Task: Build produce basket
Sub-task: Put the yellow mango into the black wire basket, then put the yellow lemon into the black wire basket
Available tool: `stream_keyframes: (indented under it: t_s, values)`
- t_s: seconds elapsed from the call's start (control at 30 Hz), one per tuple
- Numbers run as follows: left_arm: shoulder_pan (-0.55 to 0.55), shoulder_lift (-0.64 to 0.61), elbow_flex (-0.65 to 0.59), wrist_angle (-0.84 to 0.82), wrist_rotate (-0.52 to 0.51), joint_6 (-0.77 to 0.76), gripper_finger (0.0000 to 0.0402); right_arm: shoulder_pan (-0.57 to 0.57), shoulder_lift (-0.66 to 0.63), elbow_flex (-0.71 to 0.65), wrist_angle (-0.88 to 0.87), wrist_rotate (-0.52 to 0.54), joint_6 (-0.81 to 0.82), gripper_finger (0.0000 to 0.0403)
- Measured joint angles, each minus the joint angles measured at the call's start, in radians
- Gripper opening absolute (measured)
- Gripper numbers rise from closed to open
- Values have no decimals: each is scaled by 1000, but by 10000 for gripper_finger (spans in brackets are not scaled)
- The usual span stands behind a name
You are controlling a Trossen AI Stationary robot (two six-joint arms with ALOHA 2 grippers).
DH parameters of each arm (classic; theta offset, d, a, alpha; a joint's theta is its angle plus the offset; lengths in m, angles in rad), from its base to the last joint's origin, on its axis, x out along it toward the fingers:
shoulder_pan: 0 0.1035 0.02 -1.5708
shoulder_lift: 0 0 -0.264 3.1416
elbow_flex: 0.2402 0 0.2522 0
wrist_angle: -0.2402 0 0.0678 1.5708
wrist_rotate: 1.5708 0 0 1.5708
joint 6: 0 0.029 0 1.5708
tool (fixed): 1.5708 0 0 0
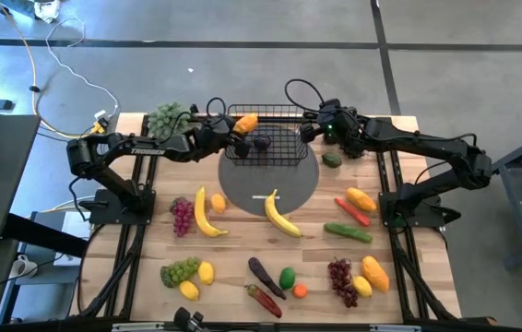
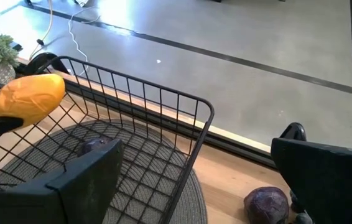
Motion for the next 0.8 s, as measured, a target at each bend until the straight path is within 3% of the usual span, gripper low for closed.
stream_keyframes:
  t_s: [0.27,0.8]
  values:
    - [0,0,0,0,51,17,266,0,0,0,-13,-3,0,390]
    - [9,0,0,0,40,-19,323,0,0,0,-74,-17,-5,390]
